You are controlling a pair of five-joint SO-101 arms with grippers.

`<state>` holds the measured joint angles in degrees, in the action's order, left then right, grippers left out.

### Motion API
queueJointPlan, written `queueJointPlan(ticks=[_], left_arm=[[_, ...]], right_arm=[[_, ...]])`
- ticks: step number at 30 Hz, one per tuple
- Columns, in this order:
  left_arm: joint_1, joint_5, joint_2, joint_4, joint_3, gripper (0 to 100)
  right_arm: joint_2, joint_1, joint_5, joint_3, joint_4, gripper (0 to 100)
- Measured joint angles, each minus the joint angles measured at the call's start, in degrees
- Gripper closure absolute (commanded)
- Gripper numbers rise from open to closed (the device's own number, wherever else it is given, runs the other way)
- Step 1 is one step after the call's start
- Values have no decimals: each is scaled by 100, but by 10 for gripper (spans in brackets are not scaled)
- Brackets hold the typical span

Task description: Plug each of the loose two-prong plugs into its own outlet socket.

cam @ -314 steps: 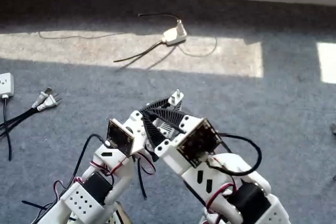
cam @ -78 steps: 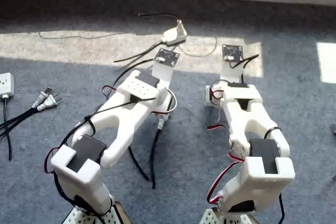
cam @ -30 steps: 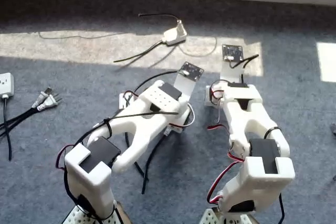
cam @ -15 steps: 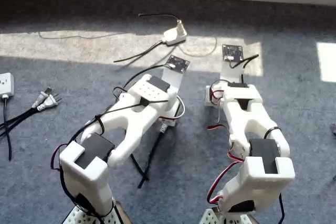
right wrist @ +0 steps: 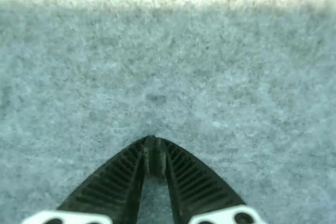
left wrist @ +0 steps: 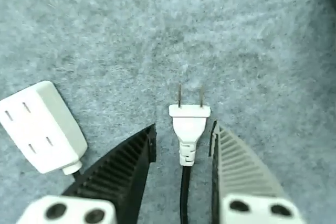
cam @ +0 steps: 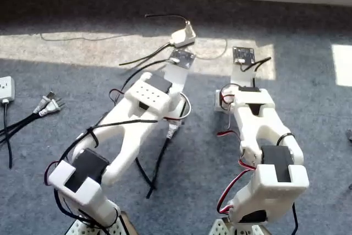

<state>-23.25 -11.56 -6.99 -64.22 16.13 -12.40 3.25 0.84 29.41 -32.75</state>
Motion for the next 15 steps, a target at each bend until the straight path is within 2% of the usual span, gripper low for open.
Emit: queueJointPlan(ticks=[6, 15], left_arm=[[413, -9, 88, -9, 26, 825], [149, -9, -510, 123, -9, 825]], right_arm=[[0, 0, 0, 0, 0, 989], [0, 0, 0, 0, 0, 989]])
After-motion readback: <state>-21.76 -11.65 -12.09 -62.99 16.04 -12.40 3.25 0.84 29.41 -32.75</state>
